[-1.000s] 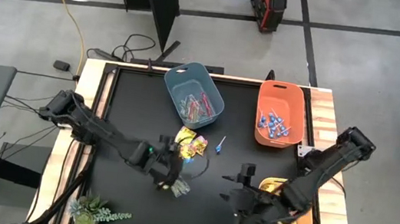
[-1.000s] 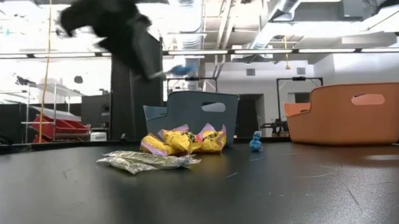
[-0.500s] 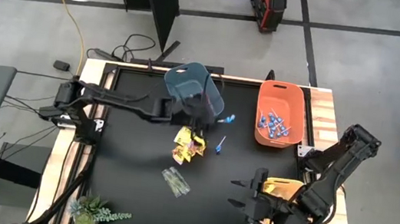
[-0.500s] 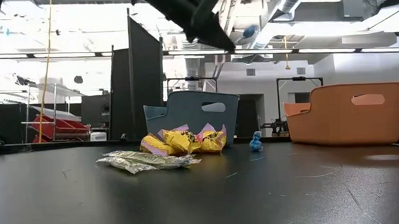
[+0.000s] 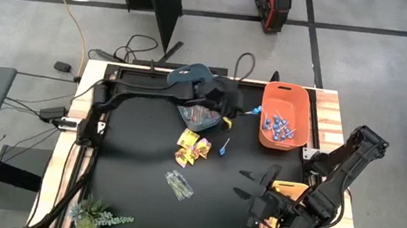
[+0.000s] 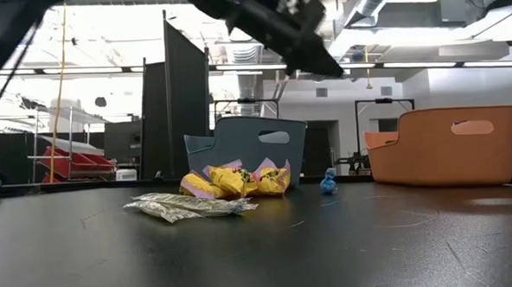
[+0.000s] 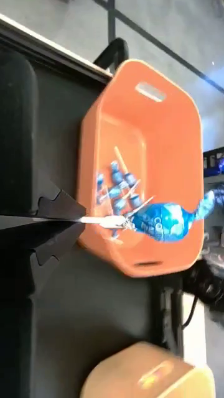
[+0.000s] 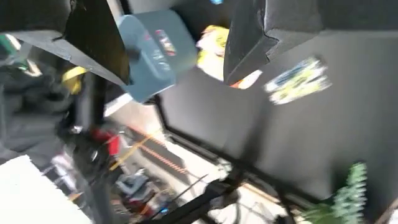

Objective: Sort candy
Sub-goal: Put the blue candy into the orange bin

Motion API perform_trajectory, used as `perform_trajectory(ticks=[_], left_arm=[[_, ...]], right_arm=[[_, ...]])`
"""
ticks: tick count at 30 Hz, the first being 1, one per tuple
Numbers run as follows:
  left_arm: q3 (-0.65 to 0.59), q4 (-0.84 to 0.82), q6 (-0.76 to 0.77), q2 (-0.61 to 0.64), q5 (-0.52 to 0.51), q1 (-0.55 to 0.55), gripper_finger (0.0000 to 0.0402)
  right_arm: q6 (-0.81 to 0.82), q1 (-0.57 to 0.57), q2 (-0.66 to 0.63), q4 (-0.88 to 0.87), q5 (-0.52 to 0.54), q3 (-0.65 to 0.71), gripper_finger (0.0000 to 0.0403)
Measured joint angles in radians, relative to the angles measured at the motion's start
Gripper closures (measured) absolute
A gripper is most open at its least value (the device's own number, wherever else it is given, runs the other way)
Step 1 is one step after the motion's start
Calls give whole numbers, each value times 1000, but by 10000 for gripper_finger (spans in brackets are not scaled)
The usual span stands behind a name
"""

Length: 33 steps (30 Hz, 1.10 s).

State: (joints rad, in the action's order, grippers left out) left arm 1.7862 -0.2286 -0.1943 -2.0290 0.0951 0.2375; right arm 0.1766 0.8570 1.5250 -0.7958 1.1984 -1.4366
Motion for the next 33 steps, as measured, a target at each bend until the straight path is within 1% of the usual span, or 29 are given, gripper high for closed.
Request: perform_trajectory(ticks=[2, 3, 5, 8, 11, 13, 16, 22, 24, 26, 33], left_arm=[[113, -29, 8, -78, 6, 13, 401], [165, -52, 16, -115, 9, 19, 401], [265, -44, 36, -188, 39, 29, 401], [393, -65, 68, -291, 87, 37, 401], [512, -94, 94, -387, 90, 37, 401], [572, -78, 116, -440, 94, 37, 401], [551, 6, 170, -465, 114, 37, 401], [541, 31, 203, -459, 112, 37, 397], [547, 29, 212, -460, 110, 34, 379], [548, 37, 215, -460, 110, 31, 351], [549, 23, 234, -460, 105, 20, 211]], right_arm=[[-32, 2, -8, -4, 42, 0, 127], [-46, 3, -11, -2, 51, 0, 127], [-55, 4, -23, -7, 56, 0, 127], [-51, 4, -38, -11, 58, 0, 127], [-49, 12, -41, -11, 58, 0, 127], [-52, 13, -41, -11, 58, 0, 127], [-52, 13, -41, -10, 58, 0, 127], [-53, 12, -41, -8, 58, 1, 127], [-53, 11, -41, -2, 58, 1, 127], [-46, 11, -41, -2, 58, 1, 127], [-27, 11, -41, 1, 58, 1, 127]])
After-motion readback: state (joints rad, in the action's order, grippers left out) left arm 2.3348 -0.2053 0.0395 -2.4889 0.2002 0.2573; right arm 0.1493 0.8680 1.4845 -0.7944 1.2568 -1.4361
